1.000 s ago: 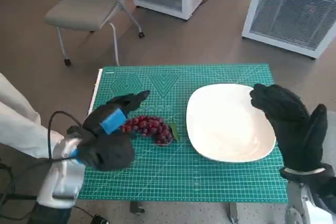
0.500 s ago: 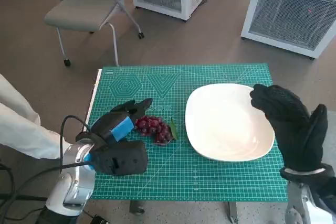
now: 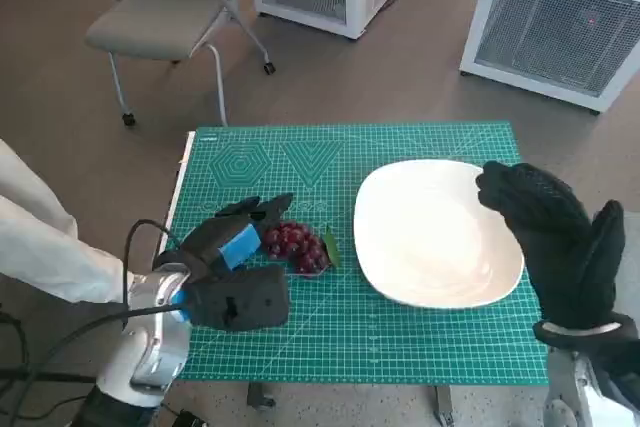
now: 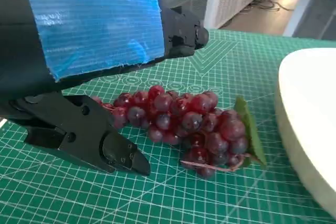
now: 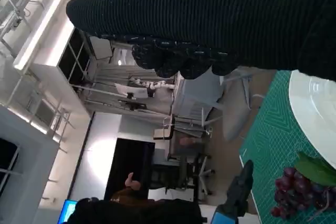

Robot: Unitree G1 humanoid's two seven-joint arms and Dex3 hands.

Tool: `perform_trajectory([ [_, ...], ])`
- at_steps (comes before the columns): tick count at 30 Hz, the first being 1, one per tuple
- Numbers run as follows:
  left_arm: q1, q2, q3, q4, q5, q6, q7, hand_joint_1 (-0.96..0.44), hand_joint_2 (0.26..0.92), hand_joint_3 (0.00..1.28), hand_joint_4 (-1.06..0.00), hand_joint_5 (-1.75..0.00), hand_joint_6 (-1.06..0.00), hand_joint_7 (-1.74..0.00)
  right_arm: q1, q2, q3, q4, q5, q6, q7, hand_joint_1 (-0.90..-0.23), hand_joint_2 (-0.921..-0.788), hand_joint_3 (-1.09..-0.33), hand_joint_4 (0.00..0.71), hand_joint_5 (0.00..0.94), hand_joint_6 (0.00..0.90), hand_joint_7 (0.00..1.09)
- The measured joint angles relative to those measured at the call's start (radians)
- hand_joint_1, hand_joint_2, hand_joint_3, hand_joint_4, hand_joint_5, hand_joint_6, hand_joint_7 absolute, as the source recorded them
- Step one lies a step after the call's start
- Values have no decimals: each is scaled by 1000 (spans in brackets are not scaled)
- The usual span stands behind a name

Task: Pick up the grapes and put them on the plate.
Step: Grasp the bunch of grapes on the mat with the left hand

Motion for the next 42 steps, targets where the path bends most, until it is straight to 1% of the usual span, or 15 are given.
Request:
perform_trajectory([
  [4, -28, -9, -24, 65, 16, -12, 44, -126, 746, 1, -107, -5, -145, -11, 1, 1, 0, -1, 0, 0, 0, -342, -921, -622, 376, 891, 190, 1037],
  [9, -70, -23, -59, 171, 41, -50, 123, -132, 745, 0, -108, -4, -150, -9, 4, 2, 1, -1, 0, 0, 0, -341, -921, -623, 375, 891, 189, 1037],
  [18, -171, -67, -145, 445, 100, -141, 294, -166, 745, 0, -101, 0, -148, -4, 9, 5, 2, -1, 0, 0, 0, -340, -921, -626, 373, 894, 190, 1041],
  [22, -222, -98, -187, 579, 124, -162, 345, -183, 745, 0, -95, 0, -146, -2, 13, 6, 2, -2, 0, 0, 0, -342, -921, -627, 373, 895, 191, 1042],
  [26, -282, -125, -220, 684, 133, -178, 365, -195, 747, 1, -90, 0, -144, -1, 17, 7, 3, -2, 0, 1, 0, -342, -921, -628, 372, 896, 191, 1043],
  [32, -363, -158, -256, 813, 135, -191, 369, -209, 754, 4, -81, 0, -148, -3, 21, 7, 3, -7, 3, 5, 0, -345, -921, -628, 371, 898, 192, 1045],
  [42, -442, -193, -292, 958, 129, -214, 370, -170, 765, 5, -100, -8, -142, 0, 31, 6, 1, -27, 16, 18, 0, -351, -921, -627, 369, 903, 188, 1051],
])
